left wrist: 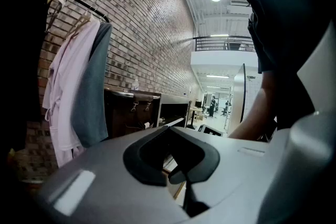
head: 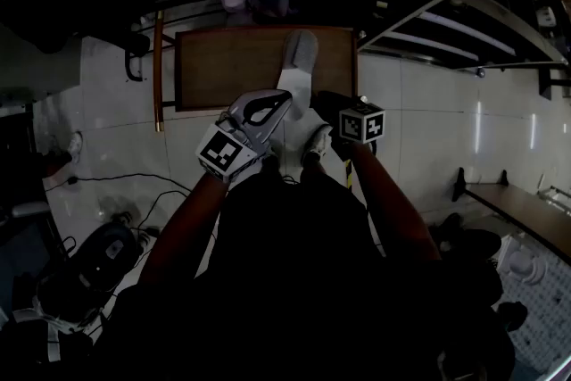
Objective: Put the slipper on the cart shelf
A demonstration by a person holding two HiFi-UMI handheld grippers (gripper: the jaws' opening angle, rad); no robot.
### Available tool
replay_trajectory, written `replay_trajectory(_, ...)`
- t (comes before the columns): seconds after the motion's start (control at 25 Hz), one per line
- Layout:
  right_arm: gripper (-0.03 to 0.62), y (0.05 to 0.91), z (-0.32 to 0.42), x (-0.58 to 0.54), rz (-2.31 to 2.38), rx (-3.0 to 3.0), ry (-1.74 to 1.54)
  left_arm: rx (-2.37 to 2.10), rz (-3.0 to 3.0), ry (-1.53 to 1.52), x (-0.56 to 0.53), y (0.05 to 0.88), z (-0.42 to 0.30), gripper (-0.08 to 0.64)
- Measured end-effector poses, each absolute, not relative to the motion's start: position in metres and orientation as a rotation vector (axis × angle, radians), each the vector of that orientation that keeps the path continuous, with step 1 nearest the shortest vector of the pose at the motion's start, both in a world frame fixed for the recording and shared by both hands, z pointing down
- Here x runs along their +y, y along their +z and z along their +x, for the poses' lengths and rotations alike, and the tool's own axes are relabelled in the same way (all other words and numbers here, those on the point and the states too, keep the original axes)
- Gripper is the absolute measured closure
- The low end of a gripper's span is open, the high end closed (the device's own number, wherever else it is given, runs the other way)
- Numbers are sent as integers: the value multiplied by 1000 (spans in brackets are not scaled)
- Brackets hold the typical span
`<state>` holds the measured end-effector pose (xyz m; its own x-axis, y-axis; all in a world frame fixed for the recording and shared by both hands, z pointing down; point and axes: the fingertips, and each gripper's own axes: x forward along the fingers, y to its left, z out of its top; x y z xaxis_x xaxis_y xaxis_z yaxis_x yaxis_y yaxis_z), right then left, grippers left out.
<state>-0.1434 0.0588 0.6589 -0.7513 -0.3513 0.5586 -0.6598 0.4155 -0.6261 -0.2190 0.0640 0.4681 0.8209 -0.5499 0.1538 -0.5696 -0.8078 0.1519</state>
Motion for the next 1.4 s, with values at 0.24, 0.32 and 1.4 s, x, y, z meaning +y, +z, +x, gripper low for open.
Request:
replay_trajectory(0.24,356,737,-140,56,809,-2121,1516,-859,2783,164,48,485,-215,558)
replay_trajectory(0.32,342,756,-140,54,794,-2066,1584,-850,2765,168,42,494,-213,558)
replay_trajectory(1.4,509,817,-196,42,654,-1895,1893,-863,2673,199,28,539,-244,558)
